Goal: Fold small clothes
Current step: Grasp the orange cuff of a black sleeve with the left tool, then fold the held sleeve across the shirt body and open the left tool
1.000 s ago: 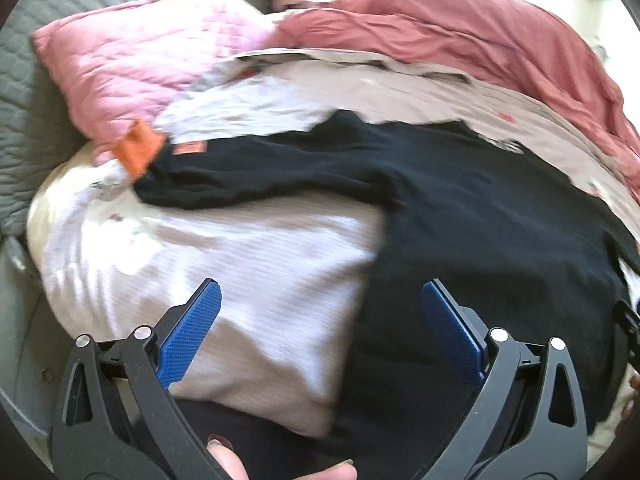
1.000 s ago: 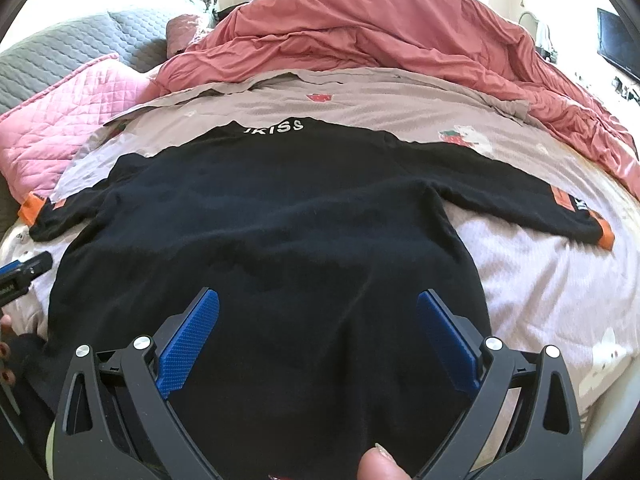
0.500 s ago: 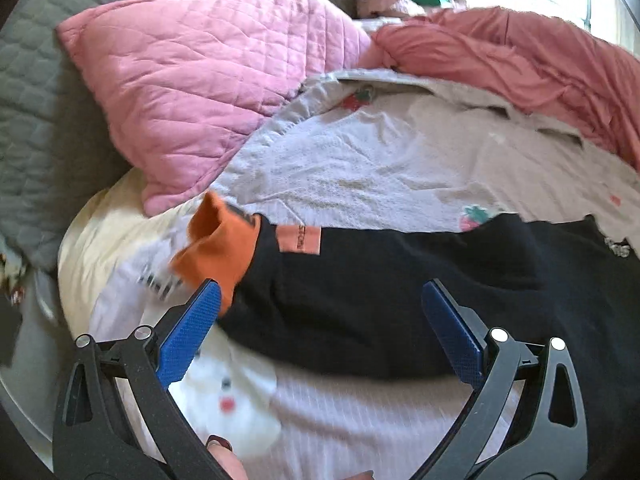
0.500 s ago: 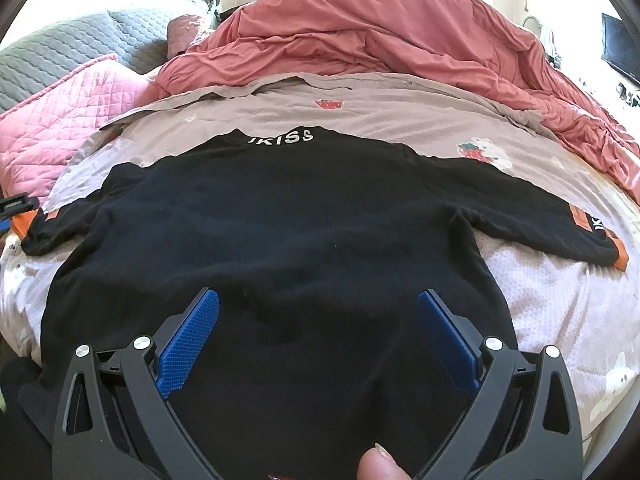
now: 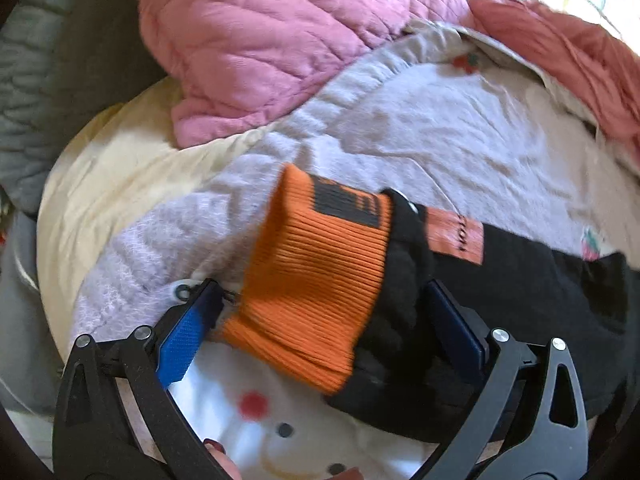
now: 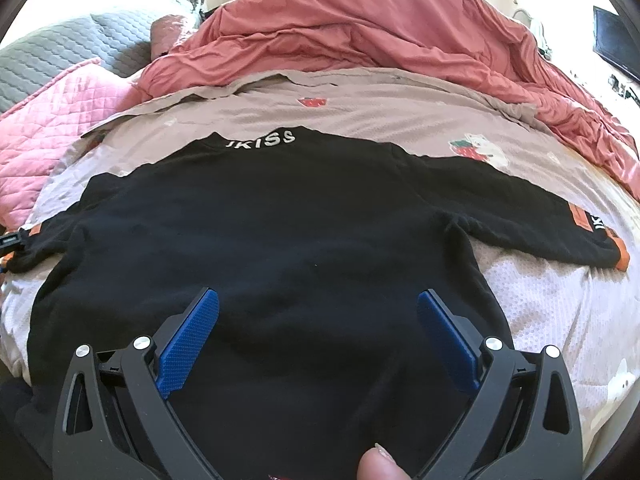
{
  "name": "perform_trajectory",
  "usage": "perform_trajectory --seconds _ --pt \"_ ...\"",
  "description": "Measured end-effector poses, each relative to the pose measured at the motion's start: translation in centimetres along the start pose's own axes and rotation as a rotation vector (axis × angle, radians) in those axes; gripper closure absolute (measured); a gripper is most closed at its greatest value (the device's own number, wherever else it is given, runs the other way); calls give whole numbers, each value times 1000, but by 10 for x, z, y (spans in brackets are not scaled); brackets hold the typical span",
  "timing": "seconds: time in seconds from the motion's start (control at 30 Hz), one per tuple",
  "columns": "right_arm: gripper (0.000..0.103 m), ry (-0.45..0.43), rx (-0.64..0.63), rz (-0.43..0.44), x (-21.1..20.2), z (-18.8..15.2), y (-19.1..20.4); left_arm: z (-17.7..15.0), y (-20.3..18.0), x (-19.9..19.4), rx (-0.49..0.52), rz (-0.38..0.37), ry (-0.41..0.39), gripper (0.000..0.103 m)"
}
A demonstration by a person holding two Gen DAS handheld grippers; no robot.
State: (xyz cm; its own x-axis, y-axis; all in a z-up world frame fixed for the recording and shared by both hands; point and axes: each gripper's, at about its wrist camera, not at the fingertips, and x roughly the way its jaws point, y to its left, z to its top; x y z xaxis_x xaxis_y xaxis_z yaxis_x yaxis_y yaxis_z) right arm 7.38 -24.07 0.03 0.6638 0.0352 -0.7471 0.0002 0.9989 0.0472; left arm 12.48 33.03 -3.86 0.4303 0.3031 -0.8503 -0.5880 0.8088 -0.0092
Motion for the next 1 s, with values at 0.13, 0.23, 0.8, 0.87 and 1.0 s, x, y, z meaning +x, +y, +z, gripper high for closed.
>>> perform_trajectory --seconds 0.13,0.23,0.8,0.87,1.0 --pt "4 -7 4 -4 -4 0 -2 -6 8 -7 -29 11 -28 8" --pt "4 -15 9 -8 -8 0 -6 -12 9 -11 -36 33 -44 8" --pt "4 -123 214 -144 -34 22 -129 -23 -99 -130 90 -210 -198 8" --pt "4 -119 255 -172 -32 24 -156 -31 -135 -141 151 -266 -195 8" --pt "4 -101 323 -256 -24 22 -204 -52 -200 -151 277 -341 -176 8"
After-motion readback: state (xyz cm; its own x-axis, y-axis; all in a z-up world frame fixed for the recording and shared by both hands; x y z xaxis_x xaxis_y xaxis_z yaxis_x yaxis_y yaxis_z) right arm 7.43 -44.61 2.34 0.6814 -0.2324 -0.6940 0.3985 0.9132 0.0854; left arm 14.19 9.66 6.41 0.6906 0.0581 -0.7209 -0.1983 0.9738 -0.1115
